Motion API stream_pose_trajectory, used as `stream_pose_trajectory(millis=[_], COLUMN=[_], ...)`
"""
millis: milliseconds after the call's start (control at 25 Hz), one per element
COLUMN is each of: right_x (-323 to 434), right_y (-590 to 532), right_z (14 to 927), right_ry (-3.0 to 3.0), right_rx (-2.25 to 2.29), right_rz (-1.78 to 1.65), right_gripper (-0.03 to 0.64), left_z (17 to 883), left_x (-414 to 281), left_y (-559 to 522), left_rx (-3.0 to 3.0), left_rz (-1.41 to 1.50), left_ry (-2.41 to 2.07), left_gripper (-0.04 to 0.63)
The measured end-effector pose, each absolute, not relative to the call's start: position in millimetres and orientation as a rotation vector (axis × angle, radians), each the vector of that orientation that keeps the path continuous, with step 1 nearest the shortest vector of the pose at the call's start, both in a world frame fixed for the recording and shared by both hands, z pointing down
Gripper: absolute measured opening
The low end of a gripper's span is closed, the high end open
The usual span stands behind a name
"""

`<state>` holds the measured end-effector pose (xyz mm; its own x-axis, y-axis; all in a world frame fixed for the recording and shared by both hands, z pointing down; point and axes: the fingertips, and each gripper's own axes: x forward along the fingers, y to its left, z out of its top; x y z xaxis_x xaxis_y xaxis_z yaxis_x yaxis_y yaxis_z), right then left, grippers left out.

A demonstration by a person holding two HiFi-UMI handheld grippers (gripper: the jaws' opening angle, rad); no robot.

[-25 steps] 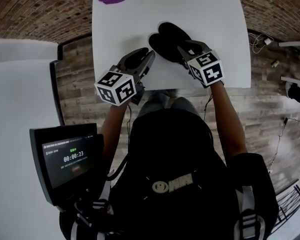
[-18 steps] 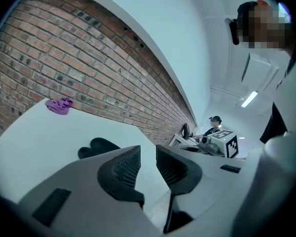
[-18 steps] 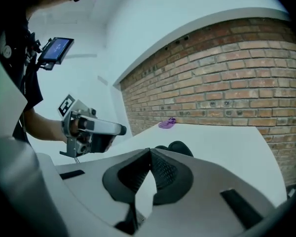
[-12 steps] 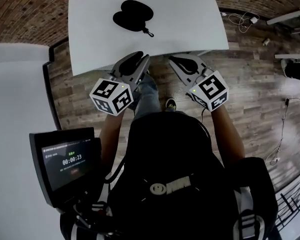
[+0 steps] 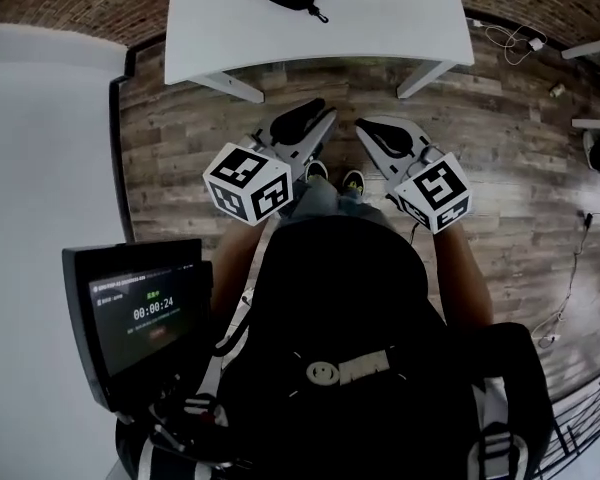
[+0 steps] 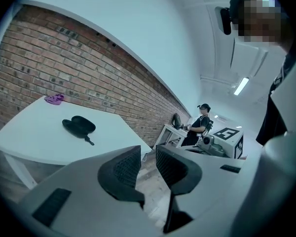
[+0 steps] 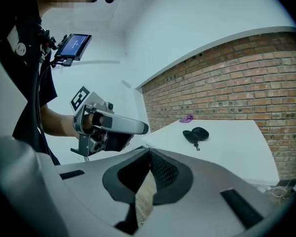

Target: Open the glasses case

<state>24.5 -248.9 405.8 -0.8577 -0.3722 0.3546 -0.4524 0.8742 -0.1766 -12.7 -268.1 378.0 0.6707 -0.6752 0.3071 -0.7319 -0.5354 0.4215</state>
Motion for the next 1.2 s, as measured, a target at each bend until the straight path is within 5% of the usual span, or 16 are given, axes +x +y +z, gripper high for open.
stream_pose_trajectory(millis=[1200], right_x=[-48], right_y=[22], right_z=[408], right_ry=[-2.62], right_rx=[0.644], right_rz=[0.327], right_gripper=[0.006], left_z=[391], left_x=[-104], left_y=[2], left_rx=[2.297], left_rz=[0.003], left_ry=[-1.071], left_gripper=[0.101])
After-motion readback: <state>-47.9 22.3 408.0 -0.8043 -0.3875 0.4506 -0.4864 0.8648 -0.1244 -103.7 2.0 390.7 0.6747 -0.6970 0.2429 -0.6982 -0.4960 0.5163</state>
